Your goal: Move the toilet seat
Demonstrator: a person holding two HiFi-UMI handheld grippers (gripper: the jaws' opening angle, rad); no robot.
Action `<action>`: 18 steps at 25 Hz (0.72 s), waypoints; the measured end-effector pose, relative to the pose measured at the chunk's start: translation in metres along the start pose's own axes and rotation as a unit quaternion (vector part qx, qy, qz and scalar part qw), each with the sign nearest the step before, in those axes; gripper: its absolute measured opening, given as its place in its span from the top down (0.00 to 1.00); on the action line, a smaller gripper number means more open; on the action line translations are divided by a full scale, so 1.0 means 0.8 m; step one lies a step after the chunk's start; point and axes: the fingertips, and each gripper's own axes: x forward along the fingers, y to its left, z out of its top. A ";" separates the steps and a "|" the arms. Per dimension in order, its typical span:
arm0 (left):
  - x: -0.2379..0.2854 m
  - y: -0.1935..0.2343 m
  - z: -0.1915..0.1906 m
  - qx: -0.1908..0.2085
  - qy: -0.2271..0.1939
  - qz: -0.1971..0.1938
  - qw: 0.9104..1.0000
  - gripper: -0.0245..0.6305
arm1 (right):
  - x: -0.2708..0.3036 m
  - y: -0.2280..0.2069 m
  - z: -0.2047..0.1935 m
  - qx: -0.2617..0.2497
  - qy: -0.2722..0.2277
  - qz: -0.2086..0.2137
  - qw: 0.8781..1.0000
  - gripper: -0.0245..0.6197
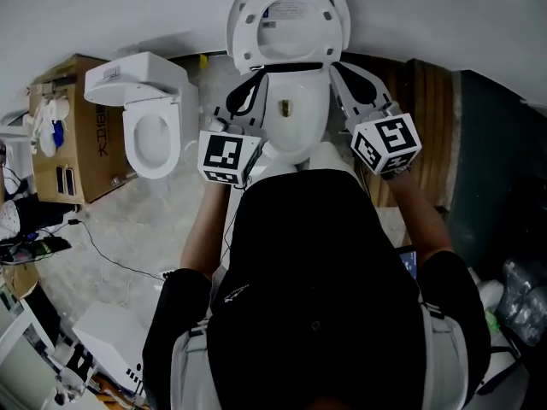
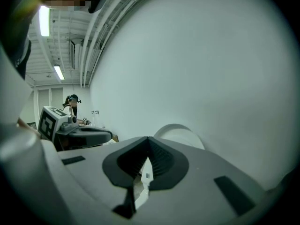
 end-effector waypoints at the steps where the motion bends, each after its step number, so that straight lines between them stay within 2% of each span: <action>1: -0.011 0.000 0.000 0.000 -0.001 0.005 1.000 0.95 | -0.008 0.006 0.002 0.000 0.000 -0.004 1.000 0.94; 8: -0.080 0.005 -0.010 -0.021 -0.002 0.045 0.999 0.95 | -0.062 0.039 0.021 0.003 -0.017 -0.027 0.999 0.94; 18: -0.130 -0.022 0.000 -0.020 -0.017 0.053 0.998 0.95 | -0.109 0.085 0.017 0.015 -0.039 -0.057 0.998 0.94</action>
